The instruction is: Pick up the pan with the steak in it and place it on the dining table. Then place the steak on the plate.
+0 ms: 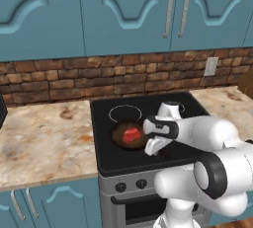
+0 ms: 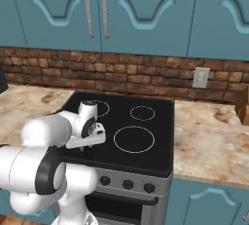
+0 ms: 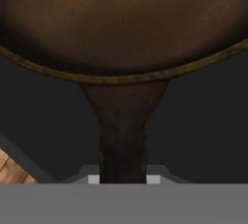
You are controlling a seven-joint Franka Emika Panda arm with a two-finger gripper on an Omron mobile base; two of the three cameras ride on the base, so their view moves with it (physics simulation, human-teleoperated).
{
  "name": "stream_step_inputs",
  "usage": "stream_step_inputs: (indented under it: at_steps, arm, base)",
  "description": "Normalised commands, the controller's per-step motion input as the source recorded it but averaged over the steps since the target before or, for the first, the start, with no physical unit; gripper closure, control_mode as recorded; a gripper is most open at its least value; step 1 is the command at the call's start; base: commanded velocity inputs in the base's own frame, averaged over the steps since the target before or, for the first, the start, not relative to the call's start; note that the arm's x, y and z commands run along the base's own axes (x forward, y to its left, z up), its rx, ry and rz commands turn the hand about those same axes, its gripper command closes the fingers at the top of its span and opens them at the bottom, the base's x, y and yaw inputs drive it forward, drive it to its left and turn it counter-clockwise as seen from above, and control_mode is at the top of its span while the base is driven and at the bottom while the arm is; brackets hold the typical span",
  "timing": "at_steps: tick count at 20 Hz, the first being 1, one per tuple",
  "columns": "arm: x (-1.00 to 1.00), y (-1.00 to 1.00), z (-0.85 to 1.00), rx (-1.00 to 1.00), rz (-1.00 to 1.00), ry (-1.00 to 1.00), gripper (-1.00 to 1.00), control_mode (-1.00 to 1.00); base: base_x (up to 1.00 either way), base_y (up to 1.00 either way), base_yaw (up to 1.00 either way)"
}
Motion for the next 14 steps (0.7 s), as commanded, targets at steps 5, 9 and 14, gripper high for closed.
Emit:
stream_step_inputs:
  at_steps: [5, 9, 14]
  arm:
    - [-0.28, -0.01, 0.62, 0.04, 0.00, -0.01, 1.00, -1.00]
    - [-0.54, -0.13, 0.69, 0.08, 0.00, -0.05, 1.00, -1.00]
    - [-0.83, -0.28, 0.54, 0.09, 0.00, -0.13, 1.00, -1.00]
  base:
    - [0.00, 0.00, 0.00]
    - [0.00, 0.00, 0.00]
    - [0.00, 0.00, 0.00]
